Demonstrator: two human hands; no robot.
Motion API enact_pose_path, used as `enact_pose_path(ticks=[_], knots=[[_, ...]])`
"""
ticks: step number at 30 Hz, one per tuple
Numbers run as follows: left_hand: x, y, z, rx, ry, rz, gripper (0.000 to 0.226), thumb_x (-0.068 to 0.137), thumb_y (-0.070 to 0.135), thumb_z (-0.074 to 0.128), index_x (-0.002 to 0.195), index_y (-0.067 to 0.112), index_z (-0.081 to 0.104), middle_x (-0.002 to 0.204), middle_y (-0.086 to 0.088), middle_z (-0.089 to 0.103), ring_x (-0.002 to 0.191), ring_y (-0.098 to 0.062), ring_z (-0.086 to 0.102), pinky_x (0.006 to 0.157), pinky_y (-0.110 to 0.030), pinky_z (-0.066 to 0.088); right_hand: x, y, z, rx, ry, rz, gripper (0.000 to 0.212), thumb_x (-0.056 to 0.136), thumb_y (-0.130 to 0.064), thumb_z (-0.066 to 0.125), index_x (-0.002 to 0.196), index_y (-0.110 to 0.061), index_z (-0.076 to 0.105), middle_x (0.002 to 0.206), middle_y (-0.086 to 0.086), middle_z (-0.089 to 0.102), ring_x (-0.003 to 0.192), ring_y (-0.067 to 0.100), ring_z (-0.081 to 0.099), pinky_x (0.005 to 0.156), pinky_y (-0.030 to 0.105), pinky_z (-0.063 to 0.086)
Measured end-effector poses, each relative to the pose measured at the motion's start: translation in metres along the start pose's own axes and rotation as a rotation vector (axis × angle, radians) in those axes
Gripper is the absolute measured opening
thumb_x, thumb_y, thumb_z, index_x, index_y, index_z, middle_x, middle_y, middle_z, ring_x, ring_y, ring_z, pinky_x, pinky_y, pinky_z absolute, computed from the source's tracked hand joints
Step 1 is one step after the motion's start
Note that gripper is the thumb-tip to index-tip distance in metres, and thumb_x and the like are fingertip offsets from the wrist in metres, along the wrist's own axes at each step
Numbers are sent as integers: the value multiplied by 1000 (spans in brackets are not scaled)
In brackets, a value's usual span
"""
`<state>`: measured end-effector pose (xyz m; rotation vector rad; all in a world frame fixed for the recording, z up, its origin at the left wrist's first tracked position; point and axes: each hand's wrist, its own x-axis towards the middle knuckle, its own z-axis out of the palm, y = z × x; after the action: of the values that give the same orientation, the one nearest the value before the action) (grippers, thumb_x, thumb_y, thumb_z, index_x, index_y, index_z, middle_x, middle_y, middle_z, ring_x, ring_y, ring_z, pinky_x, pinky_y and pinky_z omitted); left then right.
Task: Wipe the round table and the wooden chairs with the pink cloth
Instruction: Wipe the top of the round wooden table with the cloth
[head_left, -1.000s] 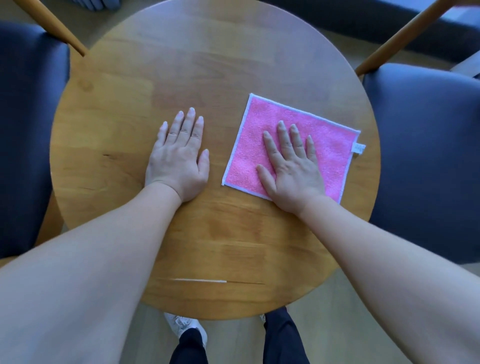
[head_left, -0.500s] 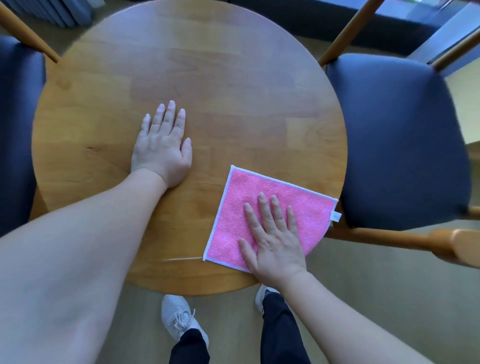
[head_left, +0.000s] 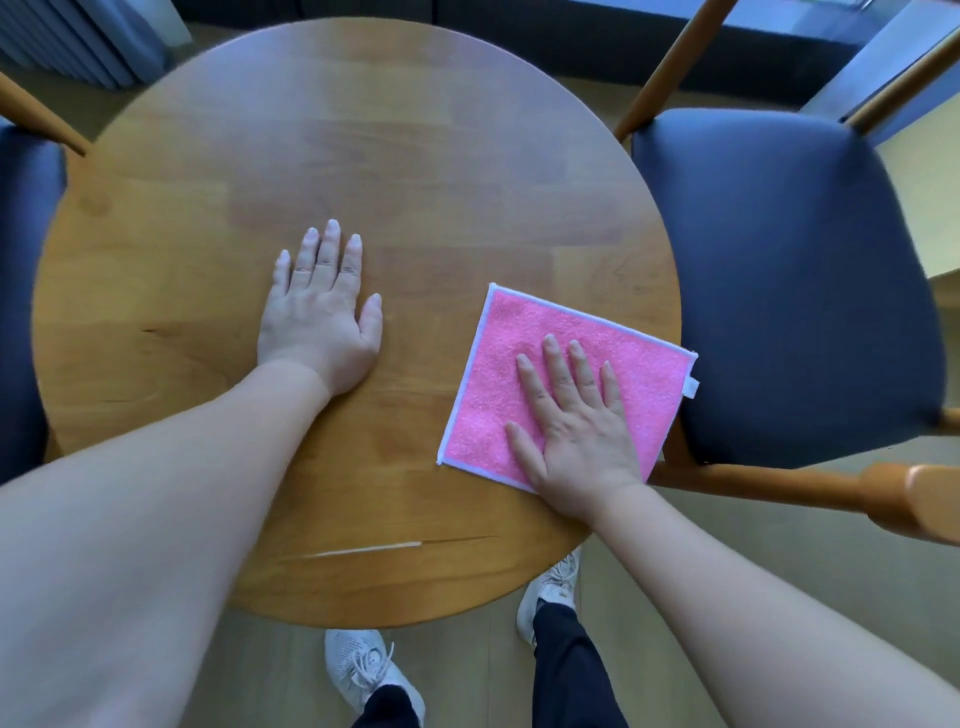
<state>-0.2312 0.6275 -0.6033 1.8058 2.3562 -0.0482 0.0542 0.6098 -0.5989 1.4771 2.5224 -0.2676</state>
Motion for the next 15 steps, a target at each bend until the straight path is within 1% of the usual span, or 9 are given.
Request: enact_pose_path(ticks=[8,12,15], knots=[[38,4,-6,6,15,21,64,95,46,18,152,21,5,161,0,-4,147,-15,-7,119,-37,-4,72,48,-20,6,14,62,69,88,-64,10,147,-36,-12,159,-3,-13,146,20,-14,117,47,-10],[37,5,-9,-21,22,10,63,95,45,21,152,21,9,161,0,0,147,-14,-4,119,-36,-3,117,69,-34,38,32,91,71,88,-65,10,150,-36,-6,160,-4,-11,146,21,-13,116,52,-8],[36,7,-11,-53,34,-37,65,93,46,21,152,21,13,161,-1,3,147,-13,-2,119,-35,-4,142,79,-42,49,50,106,71,87,-65,10,151,-36,-4,160,-3,-9,147,22,-11,116,53,-7]])
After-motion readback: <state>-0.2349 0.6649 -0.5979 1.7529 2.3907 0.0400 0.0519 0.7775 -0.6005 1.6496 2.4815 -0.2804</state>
